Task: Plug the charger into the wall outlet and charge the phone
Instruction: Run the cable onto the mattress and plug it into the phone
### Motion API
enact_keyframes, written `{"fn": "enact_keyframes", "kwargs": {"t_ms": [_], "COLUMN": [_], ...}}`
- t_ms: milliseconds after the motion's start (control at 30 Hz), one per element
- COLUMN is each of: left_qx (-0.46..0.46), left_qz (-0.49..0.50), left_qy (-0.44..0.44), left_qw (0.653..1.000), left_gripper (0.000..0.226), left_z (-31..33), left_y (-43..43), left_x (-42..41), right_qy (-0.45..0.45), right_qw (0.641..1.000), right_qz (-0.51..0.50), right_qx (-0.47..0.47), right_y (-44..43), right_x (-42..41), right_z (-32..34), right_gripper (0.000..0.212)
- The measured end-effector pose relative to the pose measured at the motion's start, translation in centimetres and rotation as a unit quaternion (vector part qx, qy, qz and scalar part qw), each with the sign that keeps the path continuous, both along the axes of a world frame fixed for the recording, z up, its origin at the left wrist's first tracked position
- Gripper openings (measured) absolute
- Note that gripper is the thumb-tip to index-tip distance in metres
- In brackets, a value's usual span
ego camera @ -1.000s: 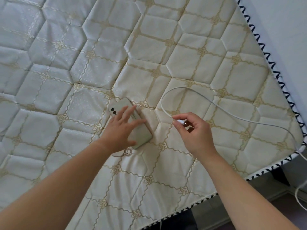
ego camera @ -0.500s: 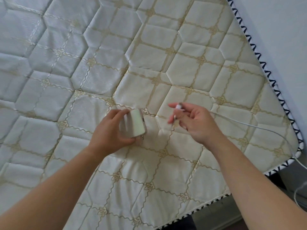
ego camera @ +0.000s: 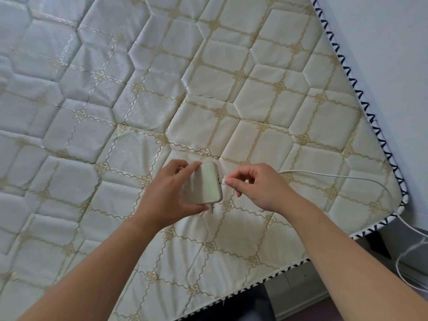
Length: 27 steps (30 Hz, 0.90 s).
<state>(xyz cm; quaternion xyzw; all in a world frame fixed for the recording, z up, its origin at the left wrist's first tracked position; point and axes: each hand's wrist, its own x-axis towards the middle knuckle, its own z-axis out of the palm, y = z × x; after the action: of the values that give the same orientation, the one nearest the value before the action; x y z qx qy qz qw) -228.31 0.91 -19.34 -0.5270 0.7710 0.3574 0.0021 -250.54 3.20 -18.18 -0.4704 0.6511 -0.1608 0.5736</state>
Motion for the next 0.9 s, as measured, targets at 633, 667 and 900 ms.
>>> {"fn": "enact_keyframes", "kwargs": {"t_ms": [633,667,900], "left_qx": [-0.062,-0.055,-0.004], "left_qz": [-0.064,-0.076,-0.088], "left_qy": [-0.035,-0.040,-0.030], "left_qw": [0.995,0.995,0.996], "left_gripper": [0.089,0.089,0.094], "left_z": [0.5,0.4,0.2], "left_y": [-0.3,-0.6,-1.7], "left_x": [-4.2,-4.6,-6.6], "right_qy": [0.134,0.139,0.231], "right_qw": [0.987,0.984,0.935], "right_qz": [0.067,0.075,0.126], "right_qx": [-0.061,-0.077,-0.237], "right_y": [1.0,1.4,2.7], "right_x": [-2.7,-3.1,-2.9], "right_z": [-0.1,-0.2,-1.2], "right_gripper": [0.016,0.032,0.056]}}
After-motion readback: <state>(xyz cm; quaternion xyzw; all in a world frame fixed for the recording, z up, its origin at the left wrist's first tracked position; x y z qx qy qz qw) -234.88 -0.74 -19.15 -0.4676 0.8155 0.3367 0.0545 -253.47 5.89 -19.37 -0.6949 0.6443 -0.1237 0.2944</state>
